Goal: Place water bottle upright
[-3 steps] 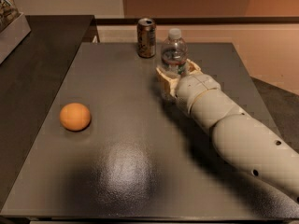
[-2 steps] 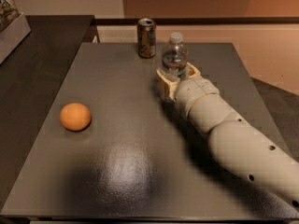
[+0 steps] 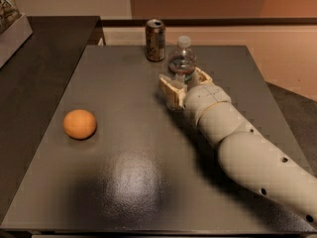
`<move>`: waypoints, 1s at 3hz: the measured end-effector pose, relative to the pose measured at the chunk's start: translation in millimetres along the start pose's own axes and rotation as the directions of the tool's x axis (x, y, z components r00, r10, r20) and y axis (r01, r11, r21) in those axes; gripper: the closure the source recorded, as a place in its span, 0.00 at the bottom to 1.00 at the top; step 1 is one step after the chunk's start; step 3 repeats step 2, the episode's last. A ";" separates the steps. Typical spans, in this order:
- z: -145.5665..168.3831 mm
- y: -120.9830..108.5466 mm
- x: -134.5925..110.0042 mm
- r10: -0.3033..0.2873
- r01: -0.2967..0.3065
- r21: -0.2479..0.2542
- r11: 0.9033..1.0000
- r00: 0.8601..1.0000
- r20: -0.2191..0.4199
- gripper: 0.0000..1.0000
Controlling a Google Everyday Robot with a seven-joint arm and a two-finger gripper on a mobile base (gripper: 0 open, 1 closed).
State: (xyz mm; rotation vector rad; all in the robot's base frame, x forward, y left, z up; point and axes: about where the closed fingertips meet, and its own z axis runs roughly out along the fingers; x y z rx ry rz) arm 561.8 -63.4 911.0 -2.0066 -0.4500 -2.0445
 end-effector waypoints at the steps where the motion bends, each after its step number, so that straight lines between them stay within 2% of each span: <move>1: 0.4 -1.2 1.2 0.001 -0.001 0.002 1.000 1.000 -0.001 0.00; 3: 0.4 -1.2 1.2 0.001 -0.001 0.002 1.000 1.000 -0.001 0.00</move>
Offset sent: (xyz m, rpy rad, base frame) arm -0.0001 0.0012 0.0011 0.0012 -0.0006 0.0015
